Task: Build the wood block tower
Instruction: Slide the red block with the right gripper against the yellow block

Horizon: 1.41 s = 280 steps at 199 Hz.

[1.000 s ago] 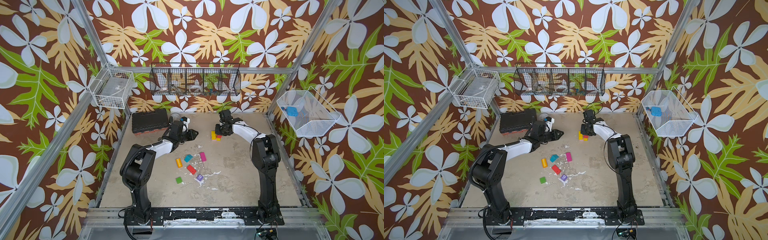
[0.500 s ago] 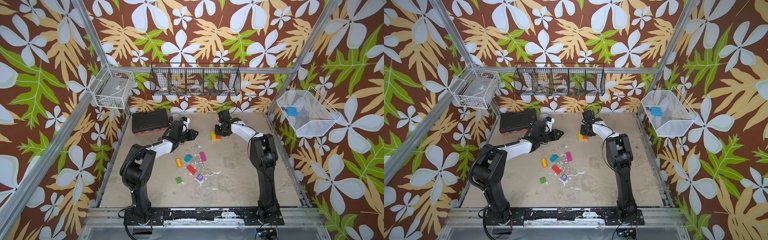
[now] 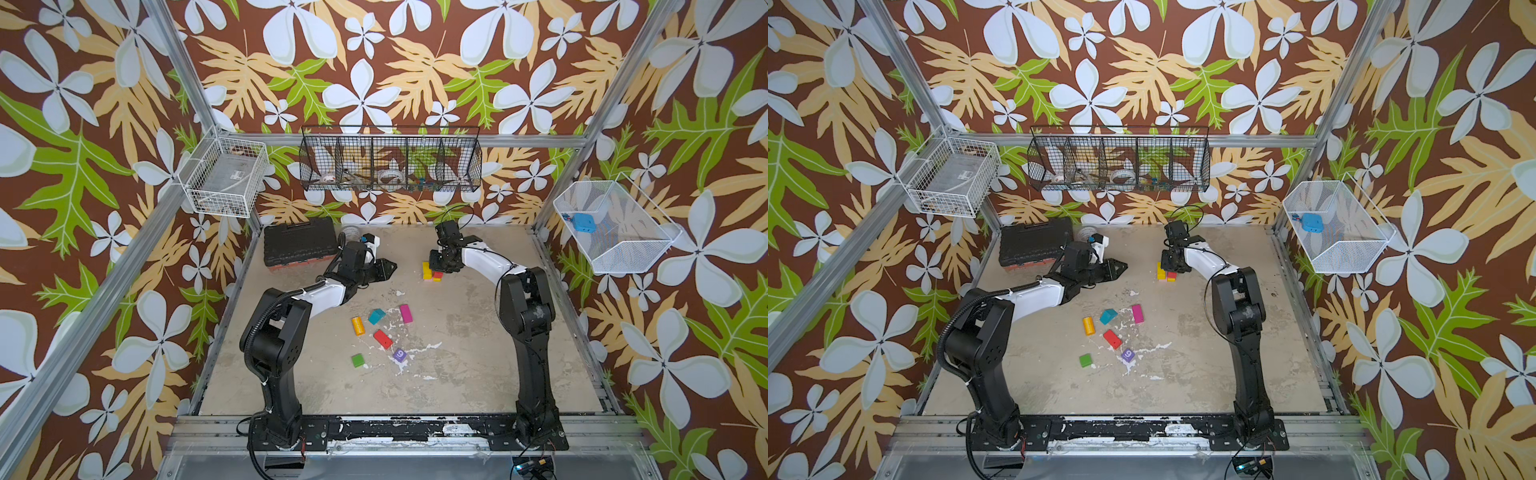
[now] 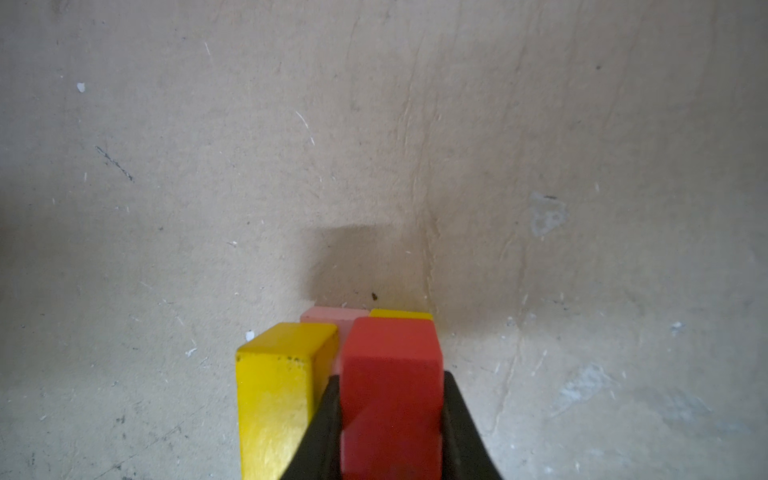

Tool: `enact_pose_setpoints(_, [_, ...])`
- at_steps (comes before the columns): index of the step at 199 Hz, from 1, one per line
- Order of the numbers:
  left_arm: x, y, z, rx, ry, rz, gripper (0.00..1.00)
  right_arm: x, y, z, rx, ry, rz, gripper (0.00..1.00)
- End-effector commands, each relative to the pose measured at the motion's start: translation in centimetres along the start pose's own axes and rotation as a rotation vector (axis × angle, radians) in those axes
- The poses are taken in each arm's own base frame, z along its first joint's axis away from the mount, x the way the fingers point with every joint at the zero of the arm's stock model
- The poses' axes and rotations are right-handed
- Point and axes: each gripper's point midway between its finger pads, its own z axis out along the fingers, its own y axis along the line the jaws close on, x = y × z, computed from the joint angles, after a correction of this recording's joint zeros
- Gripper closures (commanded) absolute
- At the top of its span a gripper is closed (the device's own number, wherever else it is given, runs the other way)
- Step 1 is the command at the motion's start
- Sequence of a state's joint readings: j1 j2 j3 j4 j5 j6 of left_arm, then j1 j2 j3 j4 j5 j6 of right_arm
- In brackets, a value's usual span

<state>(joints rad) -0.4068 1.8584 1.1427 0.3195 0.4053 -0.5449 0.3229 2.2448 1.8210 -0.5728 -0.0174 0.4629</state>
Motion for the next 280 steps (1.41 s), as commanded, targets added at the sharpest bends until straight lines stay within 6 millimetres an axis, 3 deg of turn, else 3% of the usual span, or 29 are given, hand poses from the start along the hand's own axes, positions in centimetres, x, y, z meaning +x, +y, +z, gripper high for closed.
enact_pose_setpoints(1, [-0.66, -0.45, -0.13, 0.021, -0.021, 0.013, 0.73, 0.06, -0.18, -0.04, 0.019, 0.004, -0.010, 0.73])
enact_pose_setpoints(158, [-0.68, -0.59, -0.14, 0.027, -0.020, 0.012, 0.73, -0.02, -0.12, -0.02, 0.021, 0.006, -0.011, 0.62])
enact_pose_setpoints(280, [-0.56, -0.54, 0.04, 0.033, -0.017, 0.007, 0.73, -0.20, -0.18, -0.33, 0.025, 0.000, -0.009, 0.64])
